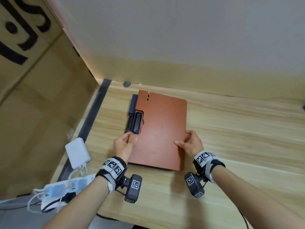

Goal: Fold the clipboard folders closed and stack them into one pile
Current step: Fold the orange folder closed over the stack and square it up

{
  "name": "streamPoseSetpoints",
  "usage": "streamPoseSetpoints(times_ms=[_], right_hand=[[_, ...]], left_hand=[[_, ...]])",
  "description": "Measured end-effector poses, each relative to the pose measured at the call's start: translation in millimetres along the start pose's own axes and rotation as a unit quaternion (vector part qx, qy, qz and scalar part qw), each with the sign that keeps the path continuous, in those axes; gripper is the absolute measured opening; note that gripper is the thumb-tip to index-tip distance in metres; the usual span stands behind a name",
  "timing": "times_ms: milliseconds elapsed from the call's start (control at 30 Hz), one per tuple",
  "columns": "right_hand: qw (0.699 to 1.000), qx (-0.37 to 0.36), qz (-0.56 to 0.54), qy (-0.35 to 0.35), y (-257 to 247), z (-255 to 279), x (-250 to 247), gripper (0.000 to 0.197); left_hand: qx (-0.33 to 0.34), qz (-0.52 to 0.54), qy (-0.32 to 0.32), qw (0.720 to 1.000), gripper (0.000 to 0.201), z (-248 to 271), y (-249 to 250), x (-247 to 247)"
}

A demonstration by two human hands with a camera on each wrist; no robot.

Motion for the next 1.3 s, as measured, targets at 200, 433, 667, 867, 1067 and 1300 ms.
streamPoseSetpoints(times_ms=[200,433,667,867,1067,1300], right_hand=[[1.000,0.009,0.029,0.002,-15.9,1.9,28.0,0.062],[0.993,0.023,0.110,0.027,-8.7,0.5,33.3,0.064],[0.990,0.024,0.138,0.019,-16.7,0.3,31.3,0.068],[0.992,0.025,0.121,0.036,-20.1,5.0,32.6,0.061],[0.993,0.029,0.106,0.045,-19.1,6.0,37.4,0.056],[0.998,0.034,0.046,0.011,-11.6,2.8,33.0,0.058]], left_hand=[[0.023,-0.055,0.011,0.998,0.050,-18.5,-2.0,-26.3],[0.052,-0.125,0.020,0.991,0.049,-28.6,-5.4,-27.6],[-0.055,-0.177,-0.101,0.977,0.095,-63.2,14.6,-10.2],[-0.117,-0.222,-0.160,0.955,0.116,-106.9,32.1,17.7],[-0.144,-0.199,-0.169,0.954,0.122,-115.7,24.3,22.4],[-0.089,-0.130,-0.124,0.980,0.140,-90.9,24.2,20.4]])
Point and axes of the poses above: each hand's wrist, its own z-axis away from the middle knuckle, its own x-axis out of the palm, y = z × x, the point moved 6 cm from there along -z, towards the middle knuckle, and after that the axes turned 1 degree about y, right-handed, at the moved point
